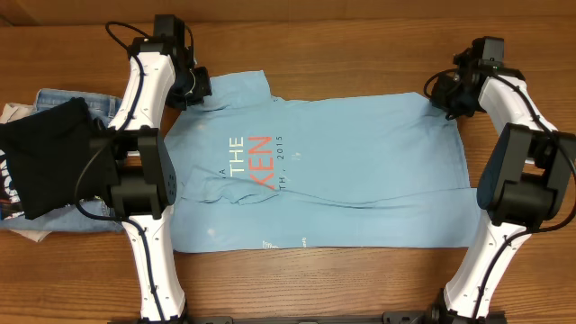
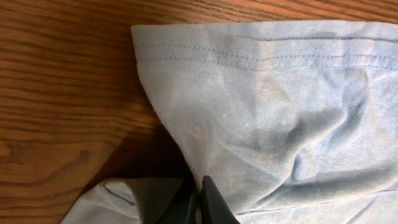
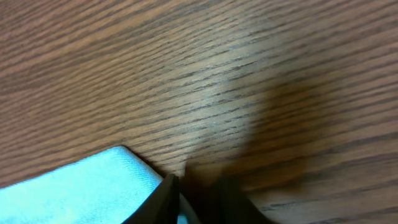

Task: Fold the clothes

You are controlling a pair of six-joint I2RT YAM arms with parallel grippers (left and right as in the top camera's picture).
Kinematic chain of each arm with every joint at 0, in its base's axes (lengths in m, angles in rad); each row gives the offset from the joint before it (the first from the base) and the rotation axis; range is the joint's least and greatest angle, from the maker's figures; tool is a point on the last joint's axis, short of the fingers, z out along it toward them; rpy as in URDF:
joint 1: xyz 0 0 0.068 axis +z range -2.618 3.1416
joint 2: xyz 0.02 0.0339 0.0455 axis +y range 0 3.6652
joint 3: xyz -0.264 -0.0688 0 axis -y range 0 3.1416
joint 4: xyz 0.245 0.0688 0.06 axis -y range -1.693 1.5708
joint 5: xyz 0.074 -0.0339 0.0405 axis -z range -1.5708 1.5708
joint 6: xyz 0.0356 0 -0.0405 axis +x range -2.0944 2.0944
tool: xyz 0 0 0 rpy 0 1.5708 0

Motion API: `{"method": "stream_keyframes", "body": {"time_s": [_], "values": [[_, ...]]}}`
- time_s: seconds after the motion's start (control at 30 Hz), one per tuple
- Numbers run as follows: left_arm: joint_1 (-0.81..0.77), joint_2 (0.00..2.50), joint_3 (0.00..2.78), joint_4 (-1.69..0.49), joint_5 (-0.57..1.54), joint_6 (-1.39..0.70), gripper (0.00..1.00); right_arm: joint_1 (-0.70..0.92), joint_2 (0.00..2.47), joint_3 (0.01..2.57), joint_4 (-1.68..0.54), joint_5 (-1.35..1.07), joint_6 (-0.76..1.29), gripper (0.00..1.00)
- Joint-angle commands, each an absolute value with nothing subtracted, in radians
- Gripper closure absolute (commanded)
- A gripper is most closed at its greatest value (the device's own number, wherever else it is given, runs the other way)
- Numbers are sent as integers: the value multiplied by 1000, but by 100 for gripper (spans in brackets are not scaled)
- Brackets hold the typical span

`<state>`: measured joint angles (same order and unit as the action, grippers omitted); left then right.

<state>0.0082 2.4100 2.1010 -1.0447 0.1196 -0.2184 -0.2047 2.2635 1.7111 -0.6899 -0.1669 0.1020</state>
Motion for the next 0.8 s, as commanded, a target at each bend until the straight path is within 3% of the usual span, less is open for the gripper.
{"method": "stream_keyframes", "body": {"time_s": [0.0,0.07,0.77], "values": [[13,2420,2123,-1045,131,-213,96,-196,2271,1727,-680,-162,105,86],[13,2420,2123,-1045,131,-213,96,-196,2271,1727,-679,-158,105,96],[40,2286,2248,-1227,188,-208,96,-226,2138,1855,-923,-88,139,96]]}}
